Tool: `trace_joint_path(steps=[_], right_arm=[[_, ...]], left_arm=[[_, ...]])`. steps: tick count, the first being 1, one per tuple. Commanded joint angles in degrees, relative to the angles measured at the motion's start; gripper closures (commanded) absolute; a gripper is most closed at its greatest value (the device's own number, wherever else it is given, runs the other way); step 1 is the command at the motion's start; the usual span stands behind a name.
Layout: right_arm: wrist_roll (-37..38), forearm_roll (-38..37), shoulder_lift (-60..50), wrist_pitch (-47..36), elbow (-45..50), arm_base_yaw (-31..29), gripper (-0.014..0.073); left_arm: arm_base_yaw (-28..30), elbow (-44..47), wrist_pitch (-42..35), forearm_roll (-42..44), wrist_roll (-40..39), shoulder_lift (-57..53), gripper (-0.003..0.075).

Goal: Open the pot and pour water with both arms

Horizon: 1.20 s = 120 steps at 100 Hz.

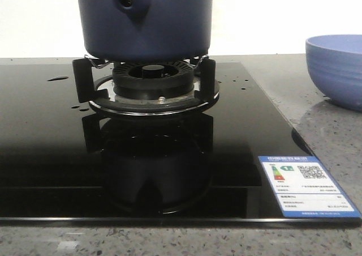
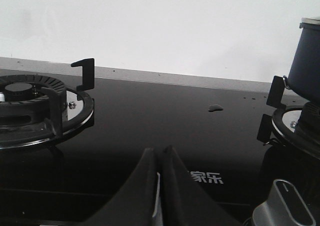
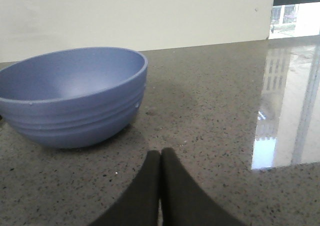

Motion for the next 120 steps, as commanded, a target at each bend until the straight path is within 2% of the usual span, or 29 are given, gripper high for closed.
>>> trace_joint_path(steps=[1, 98, 120], right_arm=[[-0.14, -0.58, -1.12, -4.27, 1.51, 0.05, 0.065], [-0.14, -0.58, -1.12, -4.27, 1.51, 0.05, 0.065], [-0.14, 2.07, -1.12, -4.7, 1.51, 0.05, 0.065]], left_arm=[[-0.47, 1.86, -4.23, -0.08, -0.6, -1.47, 0.0739], [-0.47, 1.86, -4.59, -0.08, -0.6, -1.47, 0.0739], [-0.47, 1.86, -4.59, -0.48, -0.6, -1.47, 0.0739]])
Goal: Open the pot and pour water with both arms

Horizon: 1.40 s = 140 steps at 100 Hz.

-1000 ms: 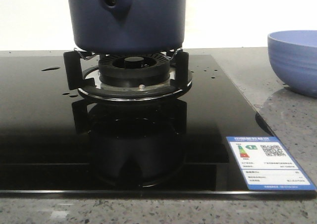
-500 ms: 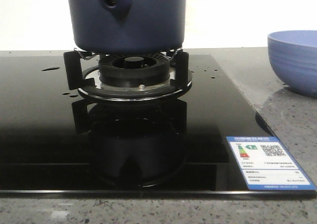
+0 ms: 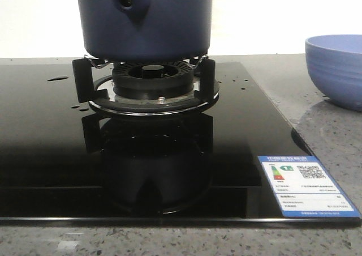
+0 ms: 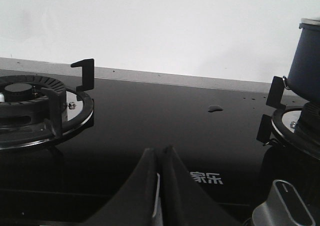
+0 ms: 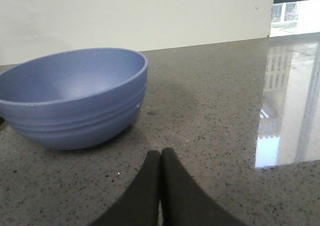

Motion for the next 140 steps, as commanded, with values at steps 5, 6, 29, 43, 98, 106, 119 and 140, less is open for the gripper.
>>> trace_joint_path(steps=[5, 6, 29, 43, 98, 106, 119, 140], right_arm=[[-0.14, 2.37, -1.12, -4.86, 1.51, 0.05, 0.065], [-0.14, 3.0, -1.12, -4.86, 1.51, 0.05, 0.065], [-0.14, 15.54, -1.12, -7.53, 1.51, 0.05, 0.065], [-0.14, 26.43, -1.12, -7.67, 1.42, 0.05, 0.065], [-15.31, 26.94, 12.58, 21.68, -26.32, 0.79, 0.0649], [-18.16, 26.94, 17.81, 23.65, -30.68, 2.5, 0.0649], [-20.63, 26.94, 23.86, 24.27, -35.33, 5.39, 0.0649], [-23.53, 28.8, 29.58, 24.94, -38.66, 9.52, 0.0592]], left_arm=[[-0.47, 1.86, -4.49, -2.31, -0.6, -1.47, 0.0739], [-0.47, 1.86, -4.49, -2.85, -0.6, -1.47, 0.0739], [-0.47, 1.86, -4.47, -13.06, -0.6, -1.47, 0.0739], [-0.47, 1.86, -5.09, -24.2, -0.6, -1.47, 0.0739], [-0.47, -26.81, 20.07, -24.74, 16.17, 10.39, 0.0739], [-0.9, -31.43, 23.22, -25.11, 18.61, 14.14, 0.0739], [-4.72, -36.01, 22.89, -27.17, 20.19, 17.92, 0.0739], [-9.68, -39.74, 22.89, -30.62, 24.28, 22.61, 0.0689]])
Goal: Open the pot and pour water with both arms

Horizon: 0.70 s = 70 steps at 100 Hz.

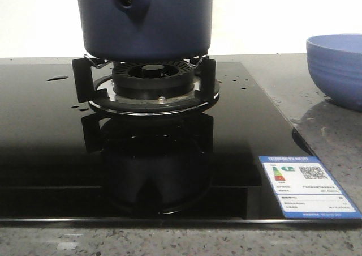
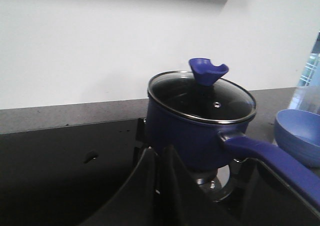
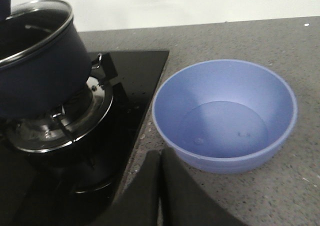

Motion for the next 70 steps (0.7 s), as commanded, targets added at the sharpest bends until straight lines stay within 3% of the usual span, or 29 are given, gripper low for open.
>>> trace_joint_path(steps=[1, 8, 18, 27, 43, 70], right_arm=[[-2.98, 2.47, 2.51, -3.03, -3.09, 1.53, 0.0583], [-5.09, 3.83, 3.83, -2.6, -3.86, 2.78, 0.045], [-5.1, 4.63, 4.94, -2.52, -4.54, 3.8, 0.0167], [-5.1, 5.04, 5.13, -2.52, -4.67, 3.8, 0.0052], [-5.1, 5.04, 5.13, -2.47, -4.75, 3.8, 0.0055], [-5.1, 5.04, 5.13, -2.21, -4.75, 3.8, 0.0055]], left_arm=[[-1.87, -2.92, -3.3, -4.41, 1.93, 2.88, 0.0673], [-3.16, -3.46, -3.3, -9.33, 5.41, 5.21, 0.0557], [-4.63, -4.28, -3.17, -17.48, 11.89, 9.03, 0.0329], [-5.62, -5.36, -2.89, -23.77, 18.08, 12.76, 0.019], [-6.52, -7.62, -2.03, -32.93, 29.49, 20.22, 0.0206], [-6.52, -13.21, 1.0, -42.91, 41.51, 33.05, 0.0216]])
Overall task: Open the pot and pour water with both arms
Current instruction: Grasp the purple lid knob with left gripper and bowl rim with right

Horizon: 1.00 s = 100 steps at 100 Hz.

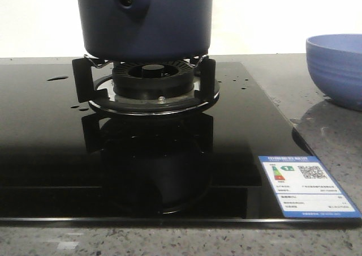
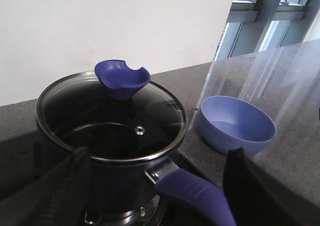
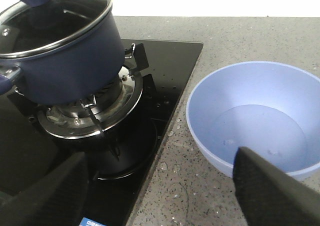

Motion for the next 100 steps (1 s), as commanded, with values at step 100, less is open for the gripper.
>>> trace_joint_path(steps=[100], right_arm=[[-0.87, 1.64, 0.55, -3.15, -1.94, -0.02, 0.0055]], left_arm=[[-2.19, -26.37, 5.12, -9.73, 11.66, 33.39, 0.0214]])
